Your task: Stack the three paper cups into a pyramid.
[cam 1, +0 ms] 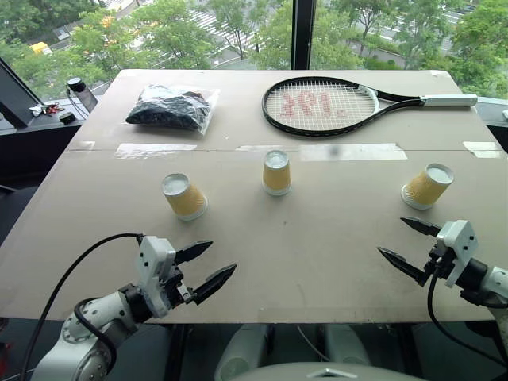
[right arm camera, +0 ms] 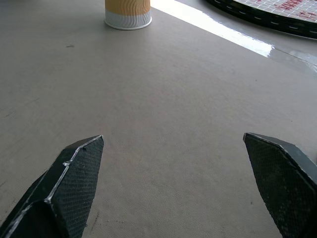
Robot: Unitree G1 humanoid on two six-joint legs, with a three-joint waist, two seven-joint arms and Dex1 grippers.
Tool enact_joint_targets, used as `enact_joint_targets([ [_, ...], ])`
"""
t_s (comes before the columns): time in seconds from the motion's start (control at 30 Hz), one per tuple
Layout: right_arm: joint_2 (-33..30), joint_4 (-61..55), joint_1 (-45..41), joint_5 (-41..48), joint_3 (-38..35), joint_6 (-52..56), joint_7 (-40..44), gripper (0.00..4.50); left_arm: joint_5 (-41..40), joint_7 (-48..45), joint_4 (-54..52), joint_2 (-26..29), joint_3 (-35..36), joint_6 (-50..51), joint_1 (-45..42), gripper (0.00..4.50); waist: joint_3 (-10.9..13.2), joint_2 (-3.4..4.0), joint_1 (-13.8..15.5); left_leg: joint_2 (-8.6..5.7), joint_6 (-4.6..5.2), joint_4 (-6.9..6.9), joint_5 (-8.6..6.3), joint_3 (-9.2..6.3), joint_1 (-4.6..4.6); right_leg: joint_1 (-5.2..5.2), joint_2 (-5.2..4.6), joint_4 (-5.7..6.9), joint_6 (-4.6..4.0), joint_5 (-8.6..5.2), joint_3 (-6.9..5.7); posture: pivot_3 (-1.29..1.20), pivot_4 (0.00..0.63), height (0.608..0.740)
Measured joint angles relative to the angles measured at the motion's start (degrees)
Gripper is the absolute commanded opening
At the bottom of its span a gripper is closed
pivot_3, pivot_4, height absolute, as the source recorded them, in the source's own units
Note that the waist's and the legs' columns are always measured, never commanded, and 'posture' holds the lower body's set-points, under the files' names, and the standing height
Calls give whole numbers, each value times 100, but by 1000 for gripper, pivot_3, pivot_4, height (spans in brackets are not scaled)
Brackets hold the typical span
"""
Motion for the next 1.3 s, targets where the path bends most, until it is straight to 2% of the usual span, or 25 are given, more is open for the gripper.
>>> enact_joint_targets([
  [0.2, 364, -440, -38, -48, 140, 34, -433, 4462, -132, 64, -37, -44, 17, 66, -122, 4500, 0, 1, 0, 2, 0, -2, 0, -2, 0, -2, 1, 1, 0, 0, -1, 0, 150, 740],
  [0.33, 397, -705, -128, 17, 295, 44, -427, 4462, -146, 175, -20, -143, 93, 12, -167, 4500, 1, 0, 4, 2, 0, -2, 0, 0, -4, -2, 0, -5, 0, 0, 0, 0, 150, 740],
  [0.43, 286, -1102, -162, 580, 426, 228, -74, 4462, -156, 586, 226, -465, 424, -49, -389, 4500, 5, 6, 22, 5, 0, -2, -1, -7, -3, -3, 2, -3, 1, 0, -3, 0, 150, 740],
  [0.7, -180, -2171, -471, 1502, 717, 752, 369, 4462, -128, 1281, 1008, -499, 1144, -44, -911, 4500, 6, -8, 81, 8, -1, -2, -1, -5, -8, -4, 5, -10, 3, 1, -5, 0, 150, 740],
  [1.0, -170, -2168, -138, 1529, 719, 694, 402, 4462, 187, 1248, 1563, -30, 1082, -44, -1838, 4500, 7, -10, 104, 8, -2, -2, -1, -6, -10, -7, 4, -8, 4, 3, -5, 0, 150, 740],
  [1.3, -37, -2173, 110, 1337, 726, 487, 311, 4462, 690, 1058, 2259, 64, 413, -73, -2775, 4500, 8, -10, 98, 7, -8, -2, 3, -5, -11, -13, 5, -4, 7, 5, -3, 0, 150, 740],
])
